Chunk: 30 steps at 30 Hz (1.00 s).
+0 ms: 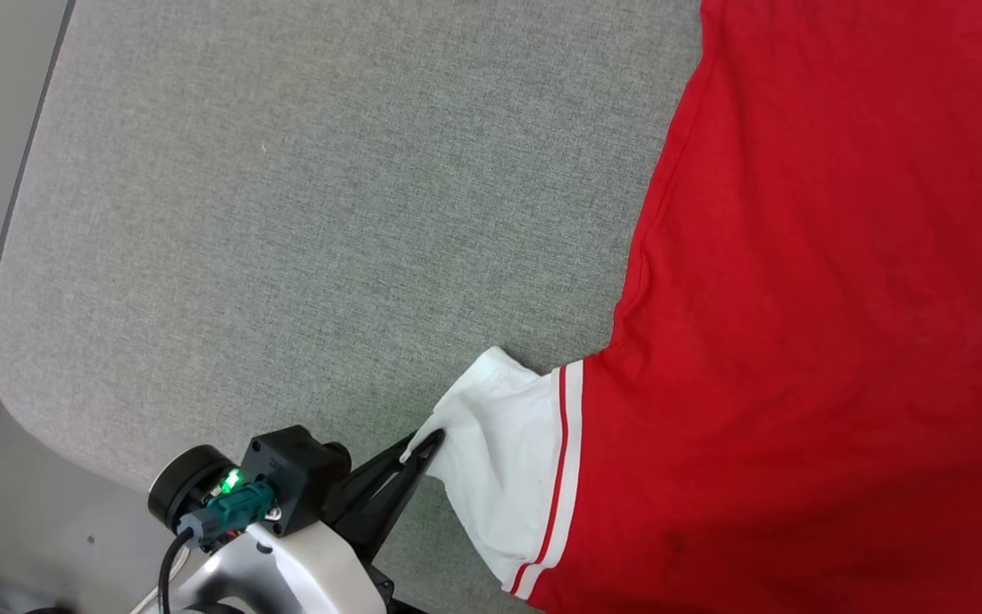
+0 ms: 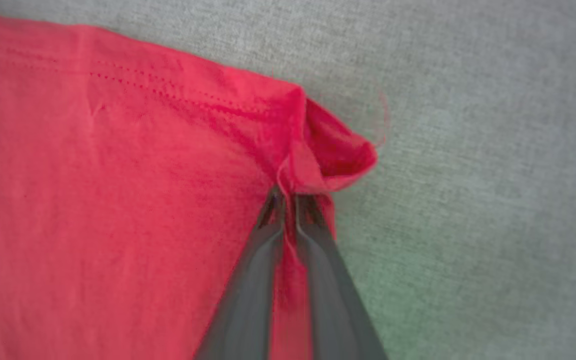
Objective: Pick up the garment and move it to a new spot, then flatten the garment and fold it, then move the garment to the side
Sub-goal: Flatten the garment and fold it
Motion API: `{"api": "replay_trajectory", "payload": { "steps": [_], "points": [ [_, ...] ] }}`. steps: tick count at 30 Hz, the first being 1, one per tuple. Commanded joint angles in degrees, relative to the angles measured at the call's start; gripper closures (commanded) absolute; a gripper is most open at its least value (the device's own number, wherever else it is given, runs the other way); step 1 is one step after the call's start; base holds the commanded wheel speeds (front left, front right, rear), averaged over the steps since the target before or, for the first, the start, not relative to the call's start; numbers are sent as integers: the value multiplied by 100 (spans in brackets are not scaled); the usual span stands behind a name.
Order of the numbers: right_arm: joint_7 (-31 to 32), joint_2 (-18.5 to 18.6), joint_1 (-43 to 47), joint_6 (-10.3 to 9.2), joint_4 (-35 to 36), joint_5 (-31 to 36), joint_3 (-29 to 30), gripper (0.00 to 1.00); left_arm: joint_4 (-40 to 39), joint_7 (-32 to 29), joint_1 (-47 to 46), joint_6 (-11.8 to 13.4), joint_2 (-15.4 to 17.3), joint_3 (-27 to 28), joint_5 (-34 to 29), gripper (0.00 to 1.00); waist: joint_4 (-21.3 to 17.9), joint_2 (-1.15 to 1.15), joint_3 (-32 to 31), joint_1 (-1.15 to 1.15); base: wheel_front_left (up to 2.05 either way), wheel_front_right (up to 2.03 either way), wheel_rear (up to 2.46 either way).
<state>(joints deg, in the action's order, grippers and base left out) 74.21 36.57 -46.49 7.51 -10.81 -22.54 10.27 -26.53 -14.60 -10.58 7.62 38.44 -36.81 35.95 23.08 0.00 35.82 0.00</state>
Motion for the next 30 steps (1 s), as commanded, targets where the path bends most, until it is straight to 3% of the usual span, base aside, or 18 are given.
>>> {"api": "replay_trajectory", "payload": {
  "steps": [1, 10, 18, 23, 30],
  "points": [
    [74, -138, 390, -5, -181, 50, -112, 100, 14, 26, -66, 13, -38, 15, 10, 100, -9, 0, -39, 0, 0, 0, 0],
    [-261, -59, 816, -5, -313, -32, -244, 100, 182, 112, 50, 96, -1, 121, 113, 100, -319, 0, -726, 0, 0, 0, 0],
    [-532, -278, 1578, -5, -453, -445, -329, 100, 407, 189, 354, 220, 50, 220, 332, 100, -825, 0, -1536, 0, 0, 0, 0],
    [-527, -338, 2150, -5, -237, -724, -435, 100, 555, 277, 641, 333, 192, 326, 415, 100, -1164, 0, -1941, 0, 0, 0, 0],
    [-752, -683, 3320, -5, 229, -1112, -76, 100, 727, 454, 924, 410, 227, 421, 535, 100, -1564, 0, -2469, 0, 0, 0, 0]
  ]
}}
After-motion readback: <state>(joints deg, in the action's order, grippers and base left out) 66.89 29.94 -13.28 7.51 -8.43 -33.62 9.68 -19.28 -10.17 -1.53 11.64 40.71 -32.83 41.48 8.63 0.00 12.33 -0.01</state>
